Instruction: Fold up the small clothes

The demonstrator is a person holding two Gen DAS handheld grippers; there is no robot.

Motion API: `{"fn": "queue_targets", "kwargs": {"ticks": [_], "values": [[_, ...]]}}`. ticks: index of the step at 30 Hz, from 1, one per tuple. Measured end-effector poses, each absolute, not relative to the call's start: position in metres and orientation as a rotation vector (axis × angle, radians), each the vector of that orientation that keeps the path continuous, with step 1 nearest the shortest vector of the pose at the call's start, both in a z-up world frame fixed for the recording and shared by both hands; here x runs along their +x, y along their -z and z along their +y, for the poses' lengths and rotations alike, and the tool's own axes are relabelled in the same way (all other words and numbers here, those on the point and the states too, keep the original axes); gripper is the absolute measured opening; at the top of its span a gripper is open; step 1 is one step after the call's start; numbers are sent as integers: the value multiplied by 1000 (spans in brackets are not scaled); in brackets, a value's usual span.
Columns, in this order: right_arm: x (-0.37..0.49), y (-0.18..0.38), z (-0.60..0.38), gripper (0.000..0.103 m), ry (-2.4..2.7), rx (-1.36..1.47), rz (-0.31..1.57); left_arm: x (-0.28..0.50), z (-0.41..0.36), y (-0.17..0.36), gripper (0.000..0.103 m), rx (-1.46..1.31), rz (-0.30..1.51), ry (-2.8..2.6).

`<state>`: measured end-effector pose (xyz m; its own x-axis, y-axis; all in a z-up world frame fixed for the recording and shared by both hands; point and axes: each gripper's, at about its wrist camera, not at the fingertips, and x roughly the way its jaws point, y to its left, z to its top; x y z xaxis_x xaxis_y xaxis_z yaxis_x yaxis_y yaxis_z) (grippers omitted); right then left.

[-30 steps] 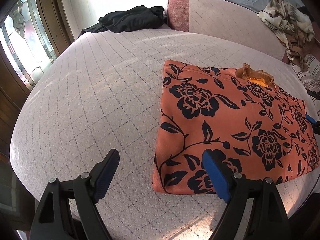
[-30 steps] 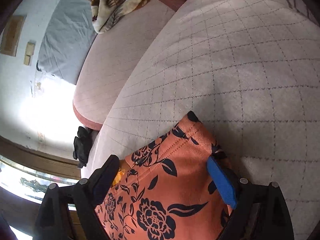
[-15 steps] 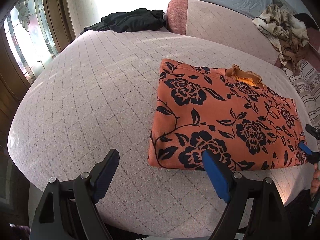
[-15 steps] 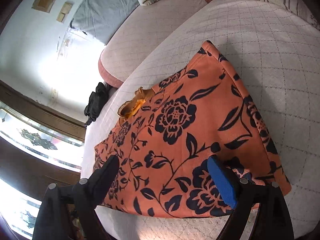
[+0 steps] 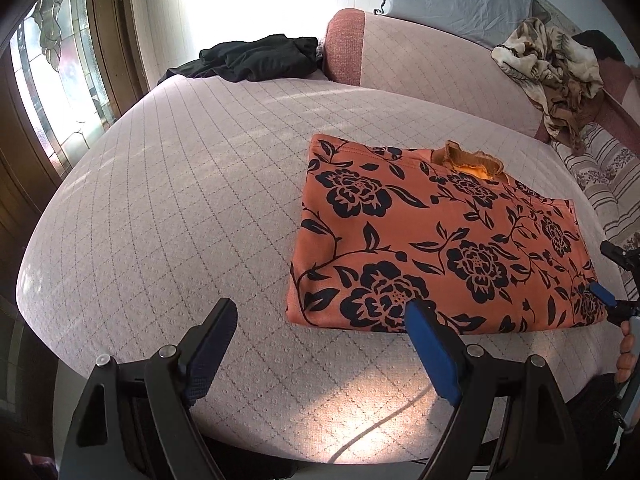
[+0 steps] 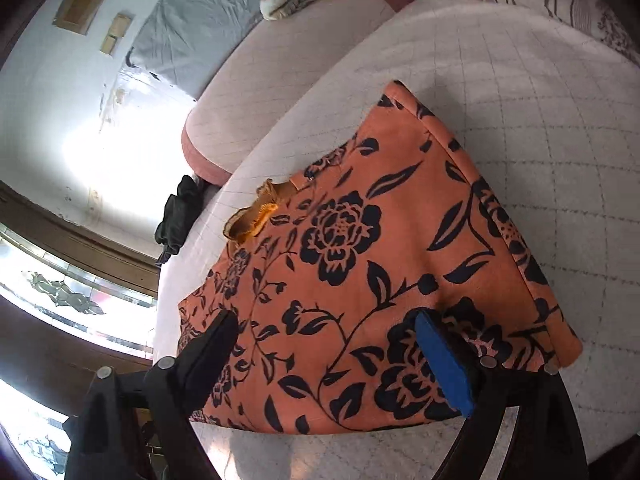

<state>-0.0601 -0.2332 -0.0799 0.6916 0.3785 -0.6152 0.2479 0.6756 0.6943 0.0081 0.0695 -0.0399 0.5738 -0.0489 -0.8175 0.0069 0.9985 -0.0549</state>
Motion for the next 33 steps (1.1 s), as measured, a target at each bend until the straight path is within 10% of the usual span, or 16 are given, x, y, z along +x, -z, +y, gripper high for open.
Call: {"fn": "queue_targets", "kwargs": {"ticks": [33], "values": [[-100, 121, -284, 93, 114, 1187, 757, 39, 3, 67, 86, 38, 1001, 114]]}}
